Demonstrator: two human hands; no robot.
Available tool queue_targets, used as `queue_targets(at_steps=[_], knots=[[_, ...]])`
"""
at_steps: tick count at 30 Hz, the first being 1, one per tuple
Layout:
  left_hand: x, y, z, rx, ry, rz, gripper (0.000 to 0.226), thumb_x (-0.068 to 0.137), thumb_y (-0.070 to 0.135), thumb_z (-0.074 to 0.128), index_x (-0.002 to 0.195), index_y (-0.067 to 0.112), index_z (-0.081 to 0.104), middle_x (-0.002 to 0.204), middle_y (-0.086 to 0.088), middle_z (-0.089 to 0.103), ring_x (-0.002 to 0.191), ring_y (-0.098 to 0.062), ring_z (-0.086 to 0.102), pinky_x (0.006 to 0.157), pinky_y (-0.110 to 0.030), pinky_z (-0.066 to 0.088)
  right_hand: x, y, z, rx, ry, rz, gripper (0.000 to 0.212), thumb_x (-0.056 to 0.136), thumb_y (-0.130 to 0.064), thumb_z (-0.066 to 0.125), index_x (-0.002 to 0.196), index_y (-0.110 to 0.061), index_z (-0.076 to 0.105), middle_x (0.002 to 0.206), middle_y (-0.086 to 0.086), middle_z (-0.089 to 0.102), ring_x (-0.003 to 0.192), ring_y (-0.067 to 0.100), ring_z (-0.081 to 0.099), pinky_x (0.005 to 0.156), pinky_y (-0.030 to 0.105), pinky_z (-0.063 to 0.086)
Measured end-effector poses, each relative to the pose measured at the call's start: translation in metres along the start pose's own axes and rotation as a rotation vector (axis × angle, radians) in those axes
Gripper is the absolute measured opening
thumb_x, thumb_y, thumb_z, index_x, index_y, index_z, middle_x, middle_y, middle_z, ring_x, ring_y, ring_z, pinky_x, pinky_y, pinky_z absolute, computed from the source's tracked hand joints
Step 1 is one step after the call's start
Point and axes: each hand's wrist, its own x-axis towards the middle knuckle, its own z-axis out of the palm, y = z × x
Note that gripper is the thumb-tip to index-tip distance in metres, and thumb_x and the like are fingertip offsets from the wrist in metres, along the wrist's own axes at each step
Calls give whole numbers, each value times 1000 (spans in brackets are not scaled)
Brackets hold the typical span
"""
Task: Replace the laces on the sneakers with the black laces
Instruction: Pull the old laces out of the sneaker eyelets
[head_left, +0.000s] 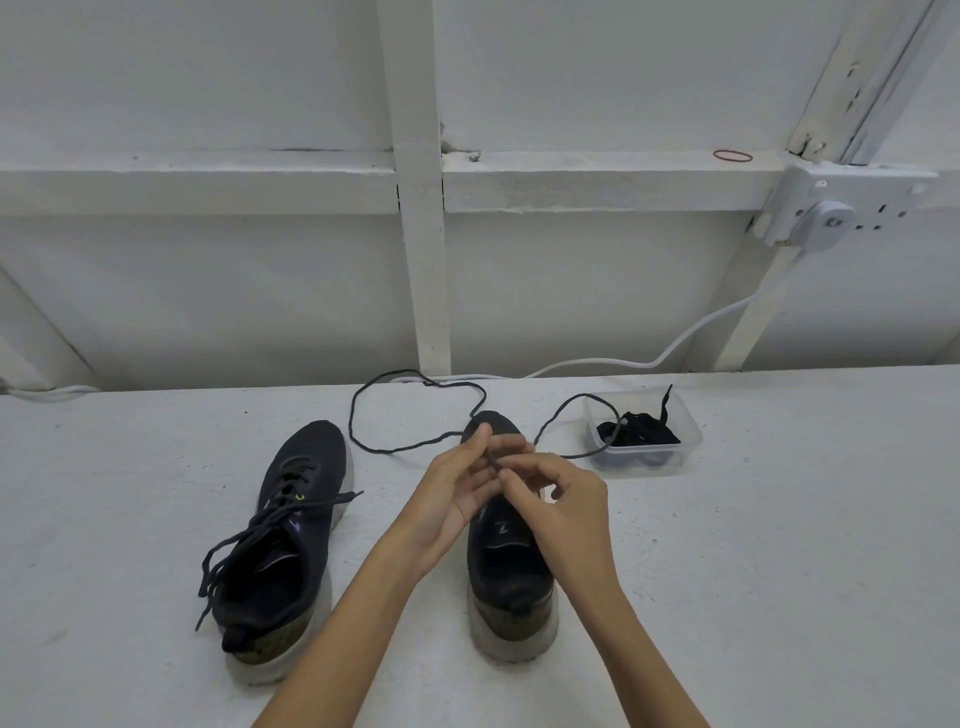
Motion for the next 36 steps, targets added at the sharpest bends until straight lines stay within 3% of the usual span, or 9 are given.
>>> queue_targets(at_steps=[7, 10, 15, 17, 19, 22, 26, 33, 36], knots=[[-6, 29, 14, -263, -144, -171, 59, 98, 40, 40, 123, -9, 60, 130, -24, 60, 124, -31, 57, 105, -37, 46, -18, -15, -8, -44, -283, -156, 12, 79, -14, 67, 82, -22, 75, 79, -14, 70, 76, 8, 64, 68, 16, 46], [-9, 48, 20, -328, -187, -182, 56, 97, 37, 41, 118, -10, 63, 129, -27, 59, 121, -34, 59, 102, -38, 49, -27, -19, -20, -118, -491, -110, 11, 81, -18, 65, 84, -21, 75, 81, -15, 68, 78, 10, 64, 71, 21, 50], [-26, 71, 36, -325, -275, -182, 56, 95, 38, 41, 114, -8, 66, 125, -29, 61, 114, -34, 64, 95, -35, 54, -18, -26, -33, -129, -624, 60, 14, 87, -10, 64, 86, -22, 72, 82, -6, 73, 67, 4, 62, 63, 18, 48], [-33, 72, 42, -279, -295, -201, 58, 94, 40, 40, 112, -7, 68, 122, -28, 63, 110, -34, 66, 94, -35, 55, -9, -31, -37, -108, -606, 122, 18, 89, -6, 62, 83, -20, 70, 76, -1, 73, 59, 6, 59, 56, 21, 47], [-39, 67, 46, -219, -311, -236, 60, 95, 43, 39, 113, -7, 67, 121, -29, 63, 109, -34, 66, 94, -35, 55, 5, -35, -41, -90, -538, 145, 28, 91, 3, 58, 75, -19, 64, 62, -14, 69, 53, -1, 59, 59, 19, 46], [-45, 52, 50, -152, -294, -290, 65, 94, 48, 41, 112, -9, 67, 119, -33, 62, 107, -37, 66, 92, -36, 56, 32, -48, -48, -87, -448, 71, 35, 88, 13, 56, 76, -19, 65, 58, -20, 66, 61, -7, 62, 67, 15, 47], [-46, 35, 53, -143, -220, -355, 73, 93, 55, 38, 113, -11, 64, 118, -32, 63, 108, -38, 66, 91, -37, 56, 55, -59, -57, -71, -340, -72, 14, 86, -4, 71, 85, -17, 76, 78, 1, 74, 70, 13, 67, 65, 26, 55], [-44, 26, 57, -180, -125, -326, 68, 97, 54, 33, 110, -1, 71, 111, -24, 69, 101, -32, 69, 88, -38, 57, 24, -60, -69, -221, -357, -293, 12, 73, -17, 78, 78, -28, 76, 72, -9, 69, 75, 10, 62, 67, 25, 48], [-44, 25, 59, -144, -140, -300, 60, 100, 46, 33, 84, 8, 76, 80, -8, 72, 73, -15, 70, 67, -25, 55, 4, -45, -71, -401, -364, -538, 10, 70, -23, 75, 76, -30, 73, 70, -18, 60, 77, -1, 53, 72, 23, 37]])
